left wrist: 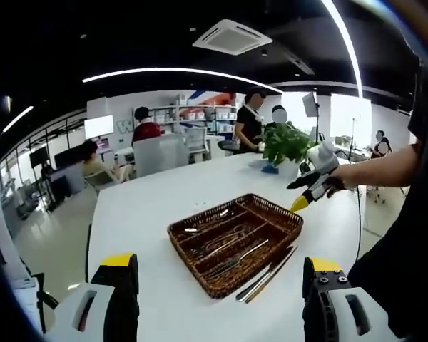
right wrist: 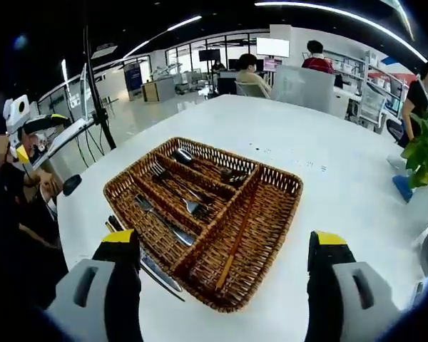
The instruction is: Arrange the knives, forks, and spoons in their matching storage slots by inserting each utensil handle-first until every utensil is classified and aligned in the correct compartment
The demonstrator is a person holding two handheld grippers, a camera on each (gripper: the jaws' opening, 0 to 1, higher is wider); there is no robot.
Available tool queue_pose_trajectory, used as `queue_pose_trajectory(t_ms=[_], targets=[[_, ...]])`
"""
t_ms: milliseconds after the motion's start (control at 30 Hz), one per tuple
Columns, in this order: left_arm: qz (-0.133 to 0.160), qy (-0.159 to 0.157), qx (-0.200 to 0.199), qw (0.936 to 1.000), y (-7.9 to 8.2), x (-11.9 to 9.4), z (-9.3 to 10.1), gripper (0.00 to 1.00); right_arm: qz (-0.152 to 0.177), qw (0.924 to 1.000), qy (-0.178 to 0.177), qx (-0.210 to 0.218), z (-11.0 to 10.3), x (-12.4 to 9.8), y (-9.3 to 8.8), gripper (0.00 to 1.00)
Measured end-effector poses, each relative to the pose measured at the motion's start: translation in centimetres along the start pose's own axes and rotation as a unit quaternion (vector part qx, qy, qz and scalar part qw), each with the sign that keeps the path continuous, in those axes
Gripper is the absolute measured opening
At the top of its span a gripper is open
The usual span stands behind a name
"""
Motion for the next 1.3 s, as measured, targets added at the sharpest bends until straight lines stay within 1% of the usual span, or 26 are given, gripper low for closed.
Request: queue_pose_trajectory(t_ms=[133, 167, 200, 300, 367, 433, 600, 633, 667, 700, 733, 800, 867, 1000, 1067, 1167, 1300], targets=[[0.002, -0.005, 0.005, 1.0, 0.4, 0.2, 0.3, 1.0, 0.018, 0.9998, -0.002, -0.004, -0.1, -1.0, 0.8, 0.99], [0.004, -0.005, 0.006, 1.0, 0.6, 0.3, 0.4, 1.0, 0.034, 0.9993, -0.007, -0.014, -0.2, -1.6, 1.3, 0.99], [0.004, -0.005, 0.006, 1.0, 0.7, 0.4, 0.4, 1.0, 0.055, 0.9979, -0.01, -0.033, -0.2, -2.2, 1.8, 0.99], [0.008, -0.008, 0.006, 0.9999, 0.9, 0.6, 0.8, 1.0, 0.077, 0.995, 0.004, -0.065, -1.0, -3.5, 2.3, 0.99], [0.01, -0.011, 0.006, 0.9999, 1.0, 0.8, 1.1, 1.0, 0.084, 0.9936, 0.007, -0.075, -1.4, -4.4, 2.3, 0.99], [0.011, -0.013, 0.004, 0.9998, 1.0, 1.0, 1.3, 1.0, 0.084, 0.9931, 0.011, -0.081, -1.7, -5.1, 2.2, 0.99], [0.014, -0.02, 0.0, 0.9997, 0.9, 1.4, 1.8, 1.0, 0.092, 0.9909, 0.031, -0.093, -2.4, -6.9, 1.9, 0.99], [0.017, -0.027, -0.003, 0.9995, 0.9, 1.4, 2.1, 1.0, 0.095, 0.9889, 0.043, -0.106, -2.7, -7.1, 1.6, 0.99], [0.018, -0.028, -0.002, 0.9994, 0.9, 1.5, 2.2, 1.0, 0.093, 0.9886, 0.046, -0.11, -2.9, -7.2, 1.5, 0.99], [0.017, -0.029, 0.0, 0.9994, 0.9, 1.5, 2.5, 1.0, 0.089, 0.9873, 0.045, -0.124, -3.2, -7.4, 0.9, 0.99], [0.014, -0.03, 0.003, 0.9995, 0.8, 1.6, 2.6, 1.0, 0.089, 0.9869, 0.044, -0.127, -3.3, -7.6, 0.6, 0.99], [0.016, -0.03, 0.001, 0.9994, 0.7, 1.6, 2.7, 1.0, 0.094, 0.9866, 0.047, -0.125, -3.7, -8.2, 0.0, 0.99], [0.021, -0.03, 0.0, 0.9993, 0.7, 1.5, 2.8, 1.0, 0.103, 0.987, 0.046, -0.114, -3.9, -8.8, -0.4, 0.99], [0.027, -0.035, 0.007, 0.999, 0.7, 1.2, 3.0, 1.0, 0.104, 0.9876, 0.038, -0.111, -4.2, -10.0, -0.9, 0.99], [0.023, -0.035, 0.008, 0.9991, 0.6, 1.1, 3.0, 1.0, 0.11, 0.9875, 0.041, -0.105, -4.2, -10.3, -0.9, 0.99], [0.023, -0.032, 0.007, 0.9992, 0.6, 1.1, 2.9, 1.0, 0.106, 0.9876, 0.035, -0.111, -4.0, -10.4, -1.0, 0.99], [0.021, -0.034, 0.01, 0.9992, 0.8, 1.1, 3.0, 1.0, 0.113, 0.9878, 0.033, -0.101, -3.7, -10.7, -0.6, 0.99]])
Point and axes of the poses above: the point that each gripper's makers call its tool centre point, and the gripper's own axes: x roughly forward along the fingers, z roughly to its right, y roughly out of its top, the point moved 7 cm from there along -x, roughly backward along the fingers, and after that the axes turned 4 degrees about x, right-handed, at the moved point
